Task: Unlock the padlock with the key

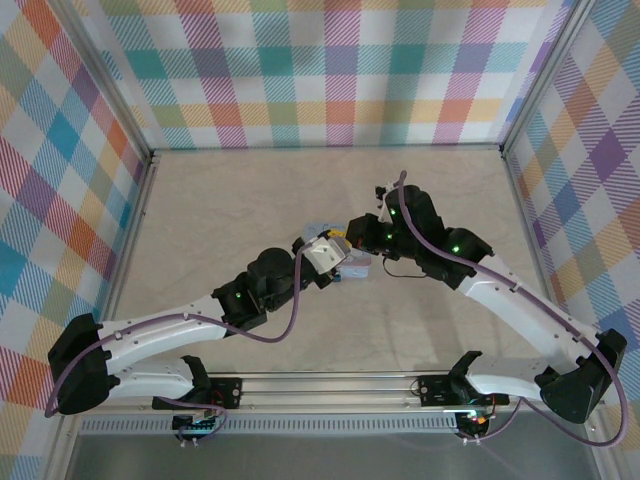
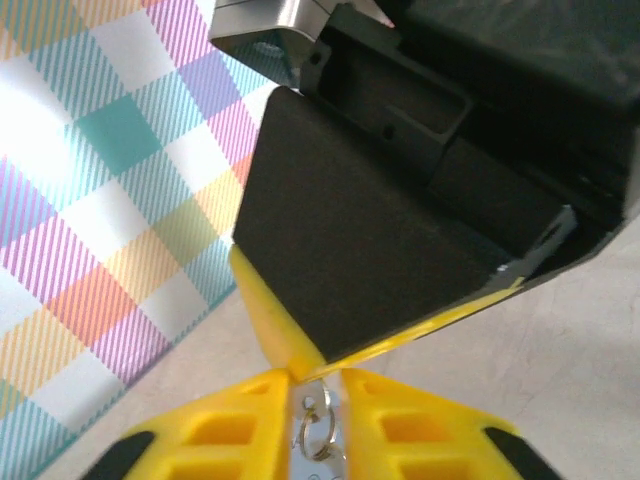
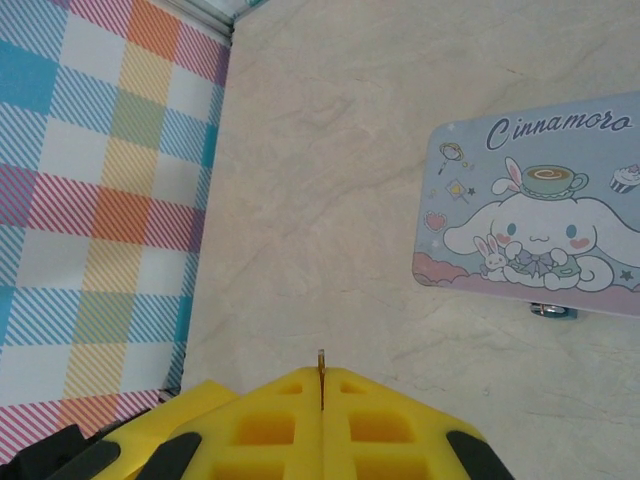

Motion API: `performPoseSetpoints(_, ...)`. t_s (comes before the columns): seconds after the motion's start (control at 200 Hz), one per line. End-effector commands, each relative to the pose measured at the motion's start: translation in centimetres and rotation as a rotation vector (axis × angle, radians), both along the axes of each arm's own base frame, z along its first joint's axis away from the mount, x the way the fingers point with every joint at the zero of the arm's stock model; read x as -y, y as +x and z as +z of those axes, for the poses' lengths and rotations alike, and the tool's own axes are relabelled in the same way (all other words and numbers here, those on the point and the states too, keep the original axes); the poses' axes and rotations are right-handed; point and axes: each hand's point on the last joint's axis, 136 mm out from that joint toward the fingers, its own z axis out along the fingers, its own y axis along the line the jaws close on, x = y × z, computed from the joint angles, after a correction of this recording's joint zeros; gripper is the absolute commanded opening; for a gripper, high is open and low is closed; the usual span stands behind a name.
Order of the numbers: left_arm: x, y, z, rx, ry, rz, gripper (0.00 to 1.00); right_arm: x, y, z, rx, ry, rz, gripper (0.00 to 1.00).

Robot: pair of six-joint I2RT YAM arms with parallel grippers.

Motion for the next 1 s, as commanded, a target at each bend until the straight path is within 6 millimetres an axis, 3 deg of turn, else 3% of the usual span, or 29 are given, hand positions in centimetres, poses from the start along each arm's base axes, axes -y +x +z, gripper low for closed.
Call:
performPoseSetpoints(0.0,1.0,-0.5,0.9,0.003,-0.006,-0.04,0.14,-0.5,0.1,2.7,0.055,0.061,0.003,0.0)
performPoseSetpoints(0.125,1.0,-0.5,0.6,-0.011,-0.007,-0.038,0.0,-0.5,-0.1,3.4,0.075,0.074,0.008,0.0)
performPoseSetpoints(0.315,1.0,-0.6,-0.1,-0.054,-0.027,-0.046,0.0,-0.1,-0.2,4.1,0.101,0.078,0.003,0.0)
performPoseSetpoints(0.385,0.7,-0.6,0.0,-0.063,-0.045,-0.039,0.19,0.1,-0.1,4.0,0.102,0.075,-0.006,0.0)
performPoseSetpoints(0.535,0.5,-0.6,-0.2,-0.071,-0.046,-0.028,0.36,0.1,-0.2,4.0,0.102,0.081,-0.002,0.0)
performPoseSetpoints(0.7,0.3,-0.1,0.0,-0.066,-0.053,0.001,0.37,-0.2,-0.4,3.9,0.093,0.095,0.01,0.0)
performPoseSetpoints(0.995,0.9,0.8,0.4,-0.054,-0.044,0.028,0.25,-0.2,-0.9,3.9,0.086,0.107,0.025,0.0)
